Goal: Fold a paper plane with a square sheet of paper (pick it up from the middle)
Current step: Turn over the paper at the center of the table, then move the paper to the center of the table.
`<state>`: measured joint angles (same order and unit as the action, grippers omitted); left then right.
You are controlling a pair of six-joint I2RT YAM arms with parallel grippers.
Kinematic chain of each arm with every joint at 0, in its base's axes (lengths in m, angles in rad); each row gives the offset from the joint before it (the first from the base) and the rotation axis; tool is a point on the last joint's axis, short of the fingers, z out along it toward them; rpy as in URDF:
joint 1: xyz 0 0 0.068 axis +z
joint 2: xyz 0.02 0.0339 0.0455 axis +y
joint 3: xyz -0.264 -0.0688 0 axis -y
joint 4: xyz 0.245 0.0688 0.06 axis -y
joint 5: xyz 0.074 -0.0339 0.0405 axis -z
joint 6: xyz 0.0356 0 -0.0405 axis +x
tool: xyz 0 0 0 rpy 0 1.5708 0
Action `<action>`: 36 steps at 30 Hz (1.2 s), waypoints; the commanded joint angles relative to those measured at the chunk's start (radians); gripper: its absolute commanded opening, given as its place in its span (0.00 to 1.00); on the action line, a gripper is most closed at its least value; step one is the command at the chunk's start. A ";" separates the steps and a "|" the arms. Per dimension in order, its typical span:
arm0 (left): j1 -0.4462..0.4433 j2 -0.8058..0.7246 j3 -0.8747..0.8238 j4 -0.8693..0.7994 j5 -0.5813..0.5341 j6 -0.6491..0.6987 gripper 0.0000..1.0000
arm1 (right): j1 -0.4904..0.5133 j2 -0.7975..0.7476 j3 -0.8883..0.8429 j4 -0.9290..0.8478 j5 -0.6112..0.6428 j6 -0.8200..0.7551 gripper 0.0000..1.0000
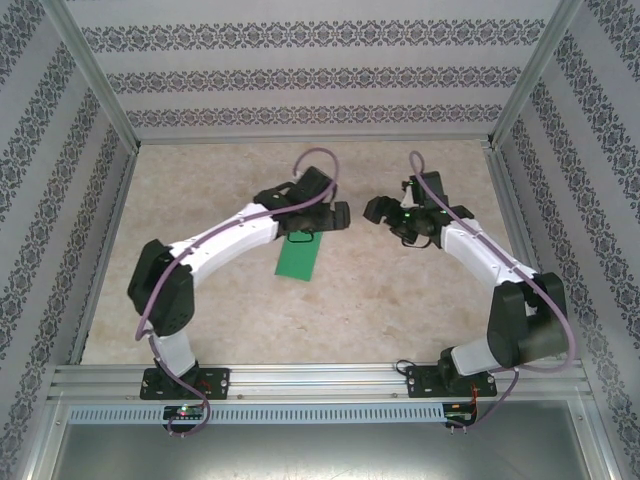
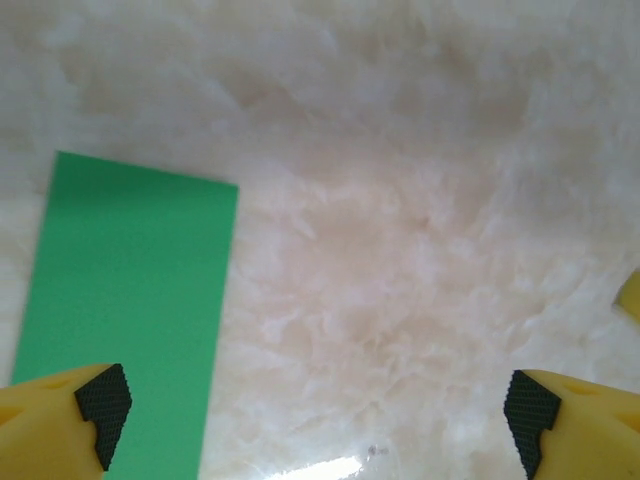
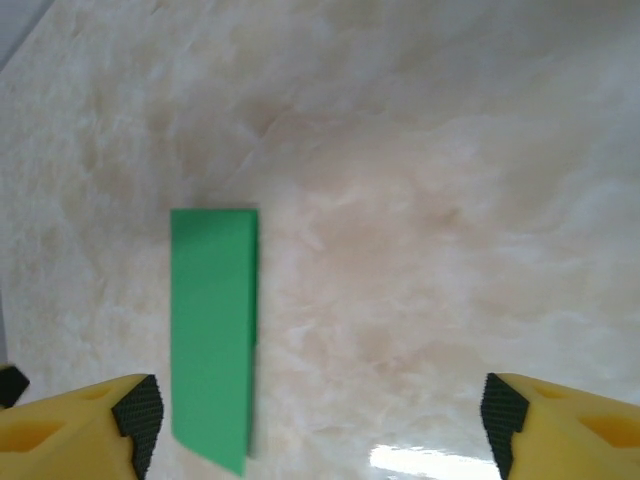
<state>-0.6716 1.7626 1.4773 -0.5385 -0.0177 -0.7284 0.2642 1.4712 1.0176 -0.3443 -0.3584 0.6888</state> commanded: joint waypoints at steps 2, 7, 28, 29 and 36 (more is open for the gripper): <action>0.112 -0.114 -0.188 0.086 0.023 -0.075 1.00 | 0.156 0.126 0.117 0.047 -0.006 0.019 0.72; 0.255 -0.254 -0.380 0.087 -0.004 -0.146 1.00 | 0.334 0.351 0.270 0.086 -0.052 0.055 0.45; 0.364 -0.375 -0.517 0.071 0.017 -0.151 1.00 | 0.461 0.670 0.446 -0.128 -0.061 -0.121 0.27; 0.364 -0.368 -0.513 0.073 0.024 -0.148 1.00 | 0.459 0.668 0.433 -0.149 -0.053 -0.154 0.27; 0.363 -0.333 -0.514 0.113 0.099 -0.129 1.00 | 0.427 0.574 0.302 -0.263 -0.015 -0.438 0.28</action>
<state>-0.3138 1.4155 0.9554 -0.4725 0.0383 -0.8726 0.7128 2.0747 1.3903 -0.4538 -0.4252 0.4259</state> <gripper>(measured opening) 0.999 0.282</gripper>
